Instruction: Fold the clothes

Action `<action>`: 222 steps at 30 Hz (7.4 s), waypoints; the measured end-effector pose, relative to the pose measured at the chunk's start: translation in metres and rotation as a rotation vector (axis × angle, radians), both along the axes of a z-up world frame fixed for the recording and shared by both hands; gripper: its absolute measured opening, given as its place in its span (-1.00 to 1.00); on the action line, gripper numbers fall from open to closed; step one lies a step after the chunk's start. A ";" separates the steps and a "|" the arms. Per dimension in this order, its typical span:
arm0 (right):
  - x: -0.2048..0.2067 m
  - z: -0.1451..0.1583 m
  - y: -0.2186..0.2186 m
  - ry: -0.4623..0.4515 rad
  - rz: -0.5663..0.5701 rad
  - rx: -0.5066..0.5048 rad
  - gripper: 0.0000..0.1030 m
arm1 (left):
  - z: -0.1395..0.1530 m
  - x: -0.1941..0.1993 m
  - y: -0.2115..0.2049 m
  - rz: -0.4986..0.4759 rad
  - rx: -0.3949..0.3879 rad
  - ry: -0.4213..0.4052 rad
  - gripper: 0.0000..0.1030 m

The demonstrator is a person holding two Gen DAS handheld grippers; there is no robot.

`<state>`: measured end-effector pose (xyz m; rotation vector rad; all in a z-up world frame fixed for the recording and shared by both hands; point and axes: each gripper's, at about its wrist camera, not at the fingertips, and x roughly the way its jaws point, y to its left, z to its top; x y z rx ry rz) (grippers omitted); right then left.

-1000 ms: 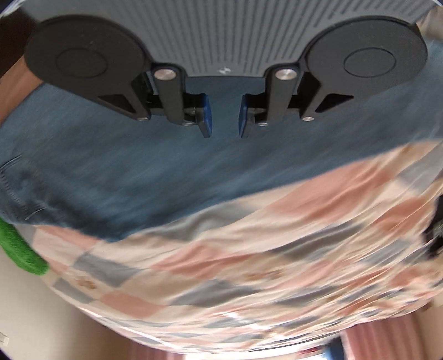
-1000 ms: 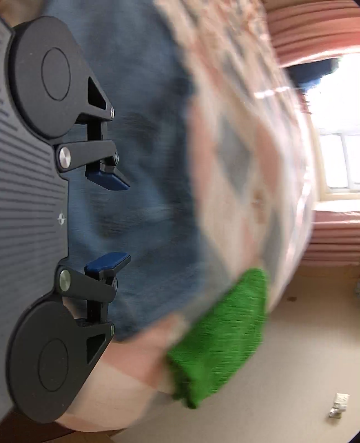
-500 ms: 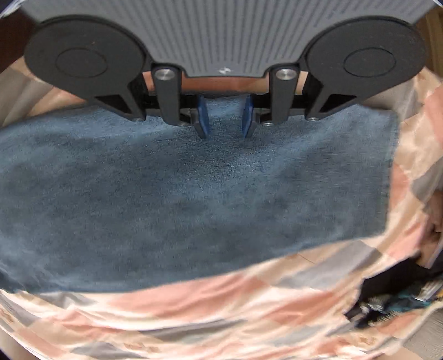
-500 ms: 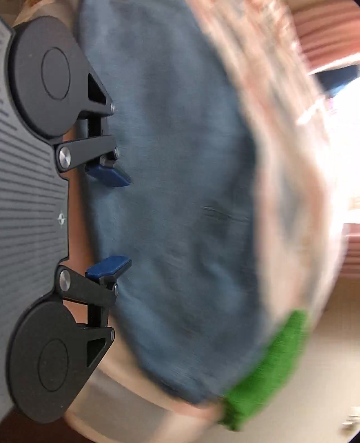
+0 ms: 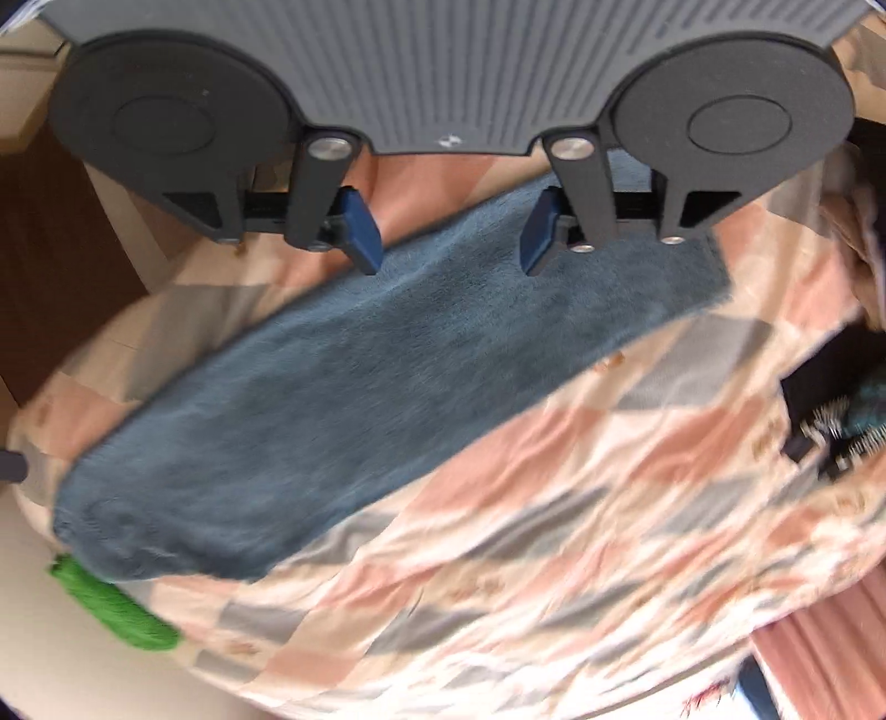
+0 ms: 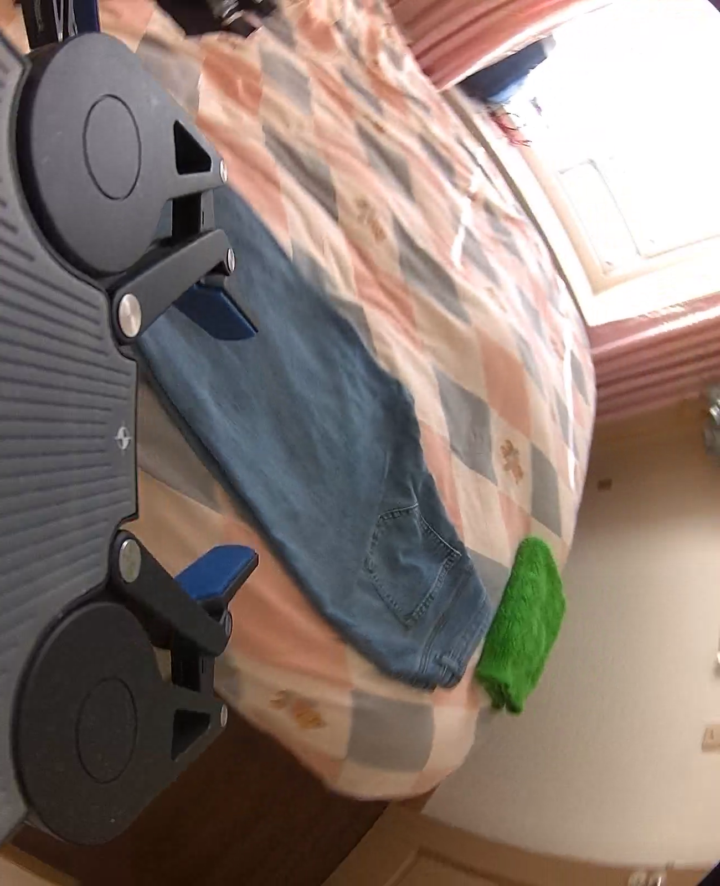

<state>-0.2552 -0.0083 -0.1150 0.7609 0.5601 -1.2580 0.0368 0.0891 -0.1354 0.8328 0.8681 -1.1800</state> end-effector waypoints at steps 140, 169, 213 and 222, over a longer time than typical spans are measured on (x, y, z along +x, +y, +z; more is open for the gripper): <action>0.103 -0.174 -0.054 -0.121 0.490 0.160 -0.68 | -0.047 0.110 -0.120 -0.399 -0.145 0.458 -0.04; -0.063 -0.138 -0.267 -0.032 0.348 -0.013 -0.71 | -0.112 -0.030 -0.256 -0.496 -0.025 0.382 -0.01; -0.138 -0.188 -0.423 0.244 0.439 -0.163 -1.00 | -0.140 -0.152 -0.345 -0.317 -0.001 0.218 0.00; -0.226 -0.140 -0.374 0.096 0.177 -0.143 -0.92 | -0.139 -0.133 -0.343 -0.273 -0.012 0.211 0.00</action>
